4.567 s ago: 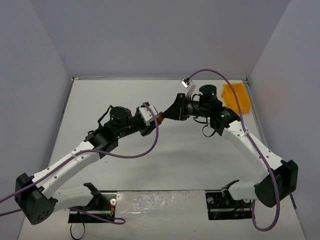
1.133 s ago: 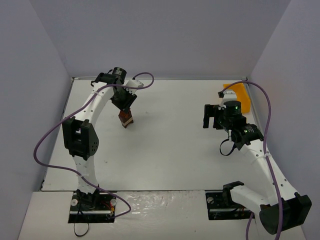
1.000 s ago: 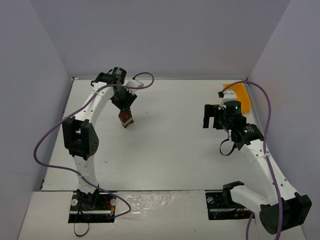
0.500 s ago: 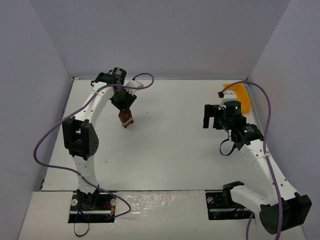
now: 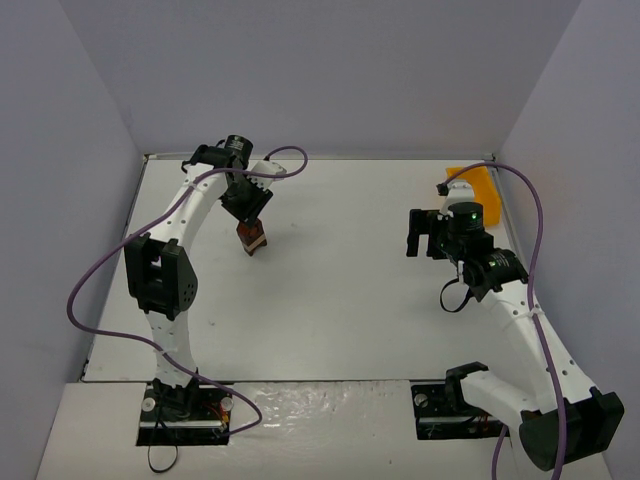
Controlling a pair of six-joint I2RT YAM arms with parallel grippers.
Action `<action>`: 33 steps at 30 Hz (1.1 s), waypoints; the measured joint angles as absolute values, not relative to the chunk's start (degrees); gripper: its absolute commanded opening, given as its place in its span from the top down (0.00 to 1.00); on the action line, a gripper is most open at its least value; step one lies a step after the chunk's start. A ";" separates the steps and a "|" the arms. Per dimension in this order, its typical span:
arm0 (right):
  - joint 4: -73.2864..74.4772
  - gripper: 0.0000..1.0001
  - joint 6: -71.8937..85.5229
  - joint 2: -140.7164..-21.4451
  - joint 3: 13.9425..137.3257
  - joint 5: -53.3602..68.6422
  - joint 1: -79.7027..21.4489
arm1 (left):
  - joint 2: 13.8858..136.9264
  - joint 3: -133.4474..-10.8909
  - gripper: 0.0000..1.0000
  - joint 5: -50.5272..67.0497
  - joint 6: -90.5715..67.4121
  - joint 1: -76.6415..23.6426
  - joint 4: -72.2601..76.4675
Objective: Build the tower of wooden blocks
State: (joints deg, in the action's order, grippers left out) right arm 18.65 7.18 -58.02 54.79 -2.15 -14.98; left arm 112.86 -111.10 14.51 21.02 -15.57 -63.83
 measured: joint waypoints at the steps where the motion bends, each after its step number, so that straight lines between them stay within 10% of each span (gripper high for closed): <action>1: 18.65 0.00 7.18 -58.01 54.78 -2.15 -14.98 | 112.86 -111.20 0.94 14.49 21.00 -15.57 -63.83; 33: 18.61 0.00 7.18 -57.47 53.87 -2.15 -14.98 | 112.88 -111.87 0.89 13.88 20.93 -15.58 -64.12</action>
